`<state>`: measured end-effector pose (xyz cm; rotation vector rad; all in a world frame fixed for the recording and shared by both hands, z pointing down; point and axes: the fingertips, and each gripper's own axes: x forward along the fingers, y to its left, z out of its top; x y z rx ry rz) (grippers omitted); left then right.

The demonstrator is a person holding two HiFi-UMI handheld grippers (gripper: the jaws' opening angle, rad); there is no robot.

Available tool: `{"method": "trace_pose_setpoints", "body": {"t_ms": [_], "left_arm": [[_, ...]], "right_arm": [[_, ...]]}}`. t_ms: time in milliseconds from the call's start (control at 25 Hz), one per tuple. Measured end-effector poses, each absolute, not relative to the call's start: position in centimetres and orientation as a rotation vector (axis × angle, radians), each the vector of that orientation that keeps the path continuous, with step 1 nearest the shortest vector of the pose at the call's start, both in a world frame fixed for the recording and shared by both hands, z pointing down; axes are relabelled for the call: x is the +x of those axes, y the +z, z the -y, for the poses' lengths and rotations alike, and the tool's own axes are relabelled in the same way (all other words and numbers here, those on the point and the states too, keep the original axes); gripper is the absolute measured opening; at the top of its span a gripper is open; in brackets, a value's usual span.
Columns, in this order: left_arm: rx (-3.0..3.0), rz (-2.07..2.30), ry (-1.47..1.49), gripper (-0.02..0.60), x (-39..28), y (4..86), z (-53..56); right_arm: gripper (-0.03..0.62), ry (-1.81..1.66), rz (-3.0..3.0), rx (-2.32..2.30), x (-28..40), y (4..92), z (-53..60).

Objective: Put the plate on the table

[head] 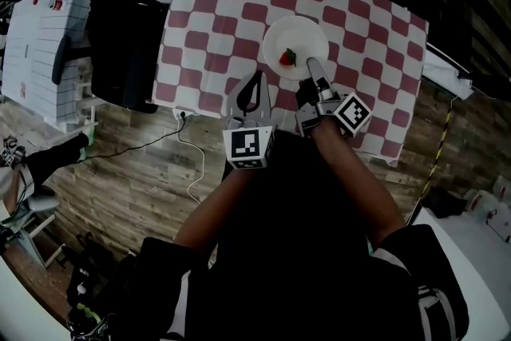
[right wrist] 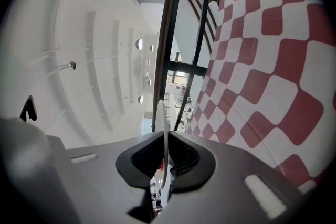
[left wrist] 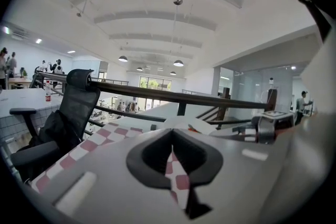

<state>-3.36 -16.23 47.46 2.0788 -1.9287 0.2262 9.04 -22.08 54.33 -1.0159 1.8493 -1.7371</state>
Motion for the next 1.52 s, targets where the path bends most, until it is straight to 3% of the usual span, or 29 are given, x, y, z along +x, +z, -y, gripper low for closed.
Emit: {"method": "trace_pose_setpoints", "body": {"t_ms": [1520], "left_arm": [[2.199, 1.673, 0.395, 0.011, -10.9, 50.7, 17.5]], "right_arm": [[0.018, -1.842, -1.687, -1.22, 3.9, 71.0, 21.3]]}}
